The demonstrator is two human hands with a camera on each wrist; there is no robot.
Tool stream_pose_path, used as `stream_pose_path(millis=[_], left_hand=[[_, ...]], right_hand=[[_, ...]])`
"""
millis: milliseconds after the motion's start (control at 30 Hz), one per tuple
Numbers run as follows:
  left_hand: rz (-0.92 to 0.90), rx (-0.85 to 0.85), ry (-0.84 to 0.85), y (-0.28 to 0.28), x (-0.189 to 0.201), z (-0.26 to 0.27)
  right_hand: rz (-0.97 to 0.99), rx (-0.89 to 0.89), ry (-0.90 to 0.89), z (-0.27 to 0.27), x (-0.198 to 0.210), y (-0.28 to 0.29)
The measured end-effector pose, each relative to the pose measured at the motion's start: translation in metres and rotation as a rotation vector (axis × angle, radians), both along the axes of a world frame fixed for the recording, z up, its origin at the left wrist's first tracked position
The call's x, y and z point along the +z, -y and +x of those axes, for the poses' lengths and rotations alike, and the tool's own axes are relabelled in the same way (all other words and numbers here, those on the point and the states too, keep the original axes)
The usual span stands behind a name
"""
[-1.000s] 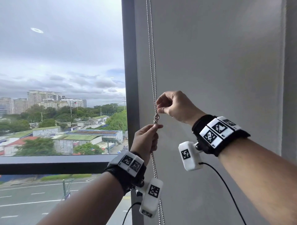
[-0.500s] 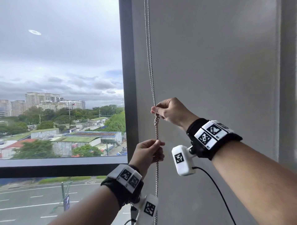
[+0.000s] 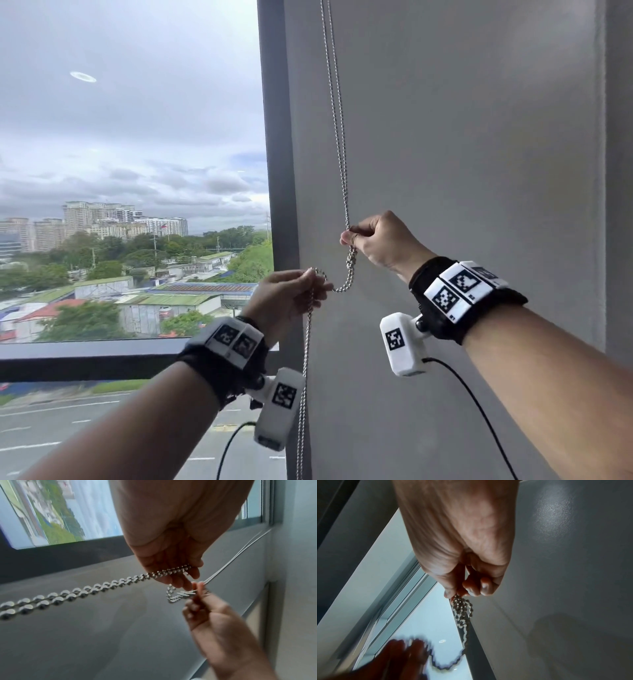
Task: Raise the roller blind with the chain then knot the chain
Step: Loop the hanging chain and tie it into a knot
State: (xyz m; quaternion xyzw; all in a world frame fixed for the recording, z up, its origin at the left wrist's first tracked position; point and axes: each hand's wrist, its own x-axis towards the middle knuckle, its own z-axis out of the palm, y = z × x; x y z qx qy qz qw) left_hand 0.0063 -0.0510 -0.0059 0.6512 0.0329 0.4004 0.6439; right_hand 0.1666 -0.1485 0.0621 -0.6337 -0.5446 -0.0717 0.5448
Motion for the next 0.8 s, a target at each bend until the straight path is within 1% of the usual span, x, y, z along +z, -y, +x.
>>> stream_pose_path(millis=[100, 200, 300, 400, 500, 600, 667, 733, 800], left_hand=[[-0.012, -0.009, 0.116, 0.008, 0.034, 0.004], [-0.002, 0.039, 0.15, 0.014, 0.057, 0.01], [0.016, 0.038, 0.164, 0.017, 0.071, 0.015], [0.029, 0.034, 0.159, 0.02, 0.077, 0.019], [0.008, 0.017, 0.174, 0.02, 0.08, 0.021], [-0.011, 0.067, 0.163, 0.018, 0.078, 0.02], [-0.017, 0.09, 0.142, 0.018, 0.075, 0.017], [-0.019, 0.105, 0.122, 0.019, 0.072, 0.016], [-0.023, 0.105, 0.111, 0.021, 0.07, 0.014]], right_hand=[[0.01, 0.005, 0.009, -0.004, 0.0, -0.004], [-0.017, 0.068, -0.035, -0.012, 0.0, -0.001], [-0.037, 0.159, -0.106, -0.024, 0.0, 0.005], [-0.053, 0.222, -0.16, -0.036, 0.001, 0.009], [-0.101, 0.306, -0.265, -0.043, 0.0, 0.014], [-0.176, 0.396, -0.353, -0.044, -0.001, 0.018], [-0.199, 0.439, -0.366, -0.042, -0.004, 0.019], [-0.179, 0.396, -0.309, -0.041, -0.006, 0.017], [-0.138, 0.303, -0.239, -0.04, -0.007, 0.015]])
